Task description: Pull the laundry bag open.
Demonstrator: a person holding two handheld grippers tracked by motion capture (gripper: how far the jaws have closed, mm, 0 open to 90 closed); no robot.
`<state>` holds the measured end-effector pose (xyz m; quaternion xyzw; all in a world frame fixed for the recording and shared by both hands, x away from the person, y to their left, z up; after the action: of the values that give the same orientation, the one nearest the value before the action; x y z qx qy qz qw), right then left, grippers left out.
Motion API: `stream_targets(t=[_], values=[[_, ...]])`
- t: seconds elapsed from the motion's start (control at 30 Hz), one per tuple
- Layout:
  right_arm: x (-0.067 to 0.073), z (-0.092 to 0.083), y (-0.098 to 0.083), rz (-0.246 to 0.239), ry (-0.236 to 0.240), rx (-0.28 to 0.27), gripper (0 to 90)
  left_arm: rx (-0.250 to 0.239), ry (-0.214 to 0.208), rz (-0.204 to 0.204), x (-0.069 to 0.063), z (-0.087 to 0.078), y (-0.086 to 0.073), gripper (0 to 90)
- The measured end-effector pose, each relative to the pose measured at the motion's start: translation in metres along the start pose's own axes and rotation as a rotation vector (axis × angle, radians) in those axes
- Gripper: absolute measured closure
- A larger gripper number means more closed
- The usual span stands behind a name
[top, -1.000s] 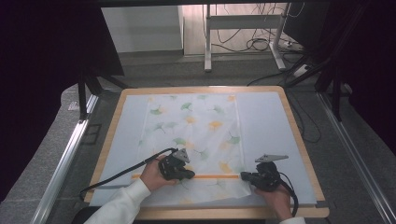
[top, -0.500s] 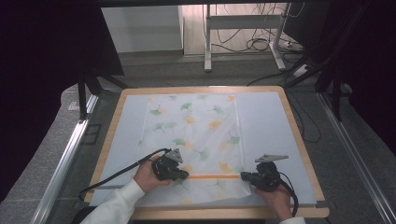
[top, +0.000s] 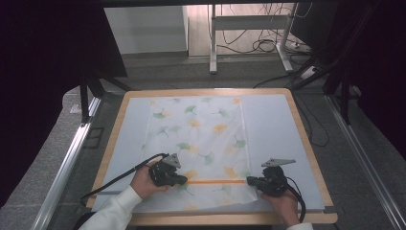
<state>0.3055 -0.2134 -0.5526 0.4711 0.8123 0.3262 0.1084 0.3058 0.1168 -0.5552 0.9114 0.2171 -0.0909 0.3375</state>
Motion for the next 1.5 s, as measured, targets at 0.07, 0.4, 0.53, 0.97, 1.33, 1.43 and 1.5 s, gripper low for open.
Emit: stream_targets(t=[0.07, 0.4, 0.53, 0.97, 1.33, 1.43, 1.5], values=[[0.0, 0.0, 0.0, 0.0, 0.0, 0.0, 89.6, 0.001, 0.001, -0.007, 0.002, -0.003, -0.003, 90.0], [0.0, 0.0, 0.0, -0.001, -0.002, 0.0, 89.6, -0.006, 0.009, -0.036, 0.007, -0.015, -0.018, 90.0], [0.0, 0.0, 0.0, -0.001, -0.002, -0.001, 89.6, -0.012, 0.012, -0.048, 0.01, -0.02, -0.023, 90.0], [0.001, 0.0, 0.0, -0.004, -0.005, -0.001, 89.6, -0.027, 0.023, -0.077, 0.014, -0.03, -0.037, 90.0], [0.0, 0.0, 0.0, -0.006, -0.005, -0.002, 89.6, -0.023, 0.028, -0.078, 0.014, -0.032, -0.039, 90.0], [0.001, 0.0, 0.0, -0.006, -0.006, -0.002, 89.6, -0.023, 0.03, -0.078, 0.014, -0.032, -0.039, 90.0], [0.001, 0.0, 0.0, -0.005, -0.005, -0.002, 89.6, -0.024, 0.03, -0.078, 0.014, -0.032, -0.039, 90.0]])
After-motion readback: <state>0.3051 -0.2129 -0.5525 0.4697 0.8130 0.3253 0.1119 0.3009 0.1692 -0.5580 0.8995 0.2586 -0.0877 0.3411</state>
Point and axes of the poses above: each handheld gripper's, and its own axes: z roughly forward along the jaws, y roughly out of its top, x roughly to its left, the point moved 4 cm from there along z, roughly forward along the jaws, and after that the axes turned 10 degrees about -y, right-handed, at the moved point
